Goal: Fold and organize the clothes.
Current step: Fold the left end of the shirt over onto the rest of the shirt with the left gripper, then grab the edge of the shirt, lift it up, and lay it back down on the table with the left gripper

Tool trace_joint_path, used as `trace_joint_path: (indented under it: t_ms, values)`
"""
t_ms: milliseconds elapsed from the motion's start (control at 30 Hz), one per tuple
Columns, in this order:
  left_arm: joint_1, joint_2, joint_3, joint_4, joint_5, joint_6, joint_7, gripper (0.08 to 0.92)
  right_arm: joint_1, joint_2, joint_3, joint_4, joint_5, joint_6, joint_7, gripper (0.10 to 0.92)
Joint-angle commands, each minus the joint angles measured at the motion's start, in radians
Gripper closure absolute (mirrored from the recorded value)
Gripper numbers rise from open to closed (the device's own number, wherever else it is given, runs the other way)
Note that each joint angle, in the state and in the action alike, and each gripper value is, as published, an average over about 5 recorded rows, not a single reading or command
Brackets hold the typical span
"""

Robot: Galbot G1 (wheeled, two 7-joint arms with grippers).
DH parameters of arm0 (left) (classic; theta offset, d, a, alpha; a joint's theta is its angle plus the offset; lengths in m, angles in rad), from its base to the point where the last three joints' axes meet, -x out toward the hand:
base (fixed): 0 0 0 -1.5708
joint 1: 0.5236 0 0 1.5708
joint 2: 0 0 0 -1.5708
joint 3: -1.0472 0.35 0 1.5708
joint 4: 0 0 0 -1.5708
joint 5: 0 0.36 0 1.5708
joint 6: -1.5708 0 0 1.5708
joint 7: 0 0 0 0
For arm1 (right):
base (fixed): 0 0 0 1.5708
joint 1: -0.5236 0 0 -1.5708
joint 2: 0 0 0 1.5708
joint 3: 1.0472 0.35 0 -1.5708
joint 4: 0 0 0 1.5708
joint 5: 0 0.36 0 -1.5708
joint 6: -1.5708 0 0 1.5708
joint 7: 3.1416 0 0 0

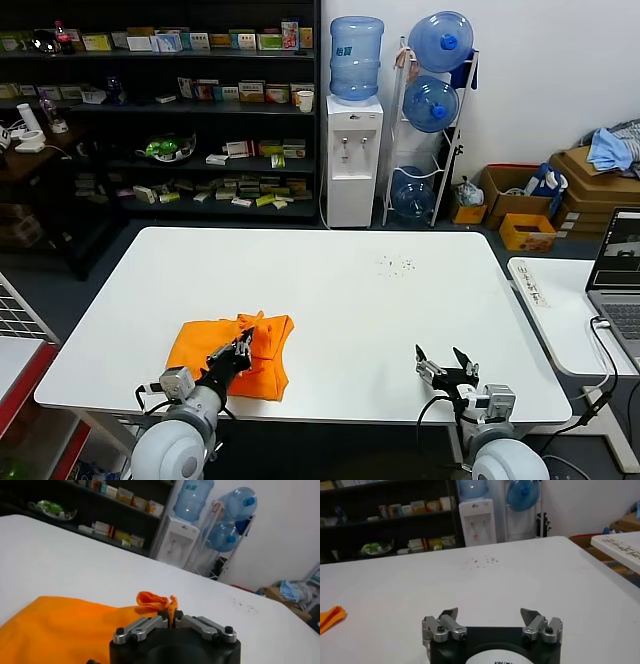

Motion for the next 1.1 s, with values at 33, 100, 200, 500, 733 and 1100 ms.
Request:
trace_joint_path:
  t_ms: [33, 100, 200, 500, 733, 1100]
  values:
    - [-0.014, -0.028, 0.021, 0.035, 0.002, -0.008, 0.009, 0.871, 0.001, 0.001, 0.002, 0.001, 0.002, 0.000, -0.001, 0.203]
    - [-0.013, -0.031, 0.021, 0.035, 0.002, -0.011, 0.024, 0.853, 0.003, 0.001, 0.000, -0.001, 0.004, -0.001, -0.001, 0.203]
    - [-0.011, -0.034, 0.019, 0.029, -0.006, -0.018, 0.045, 0.788, 0.009, 0.004, -0.006, -0.005, 0.004, -0.002, -0.001, 0.203]
    - [0.039, 0.008, -0.043, -0.029, -0.040, -0.027, 0.075, 0.528, 0.026, 0.004, -0.019, -0.024, 0.007, -0.001, -0.003, 0.203]
    - [0.119, 0.129, -0.226, 0.082, 0.046, -0.095, 0.207, 0.329, 0.028, 0.002, -0.022, -0.019, 0.010, 0.000, -0.007, 0.203]
    - [0.053, 0.248, -0.260, 0.361, 0.009, -0.153, 0.351, 0.178, 0.028, -0.007, -0.024, -0.009, 0.016, -0.003, -0.006, 0.203]
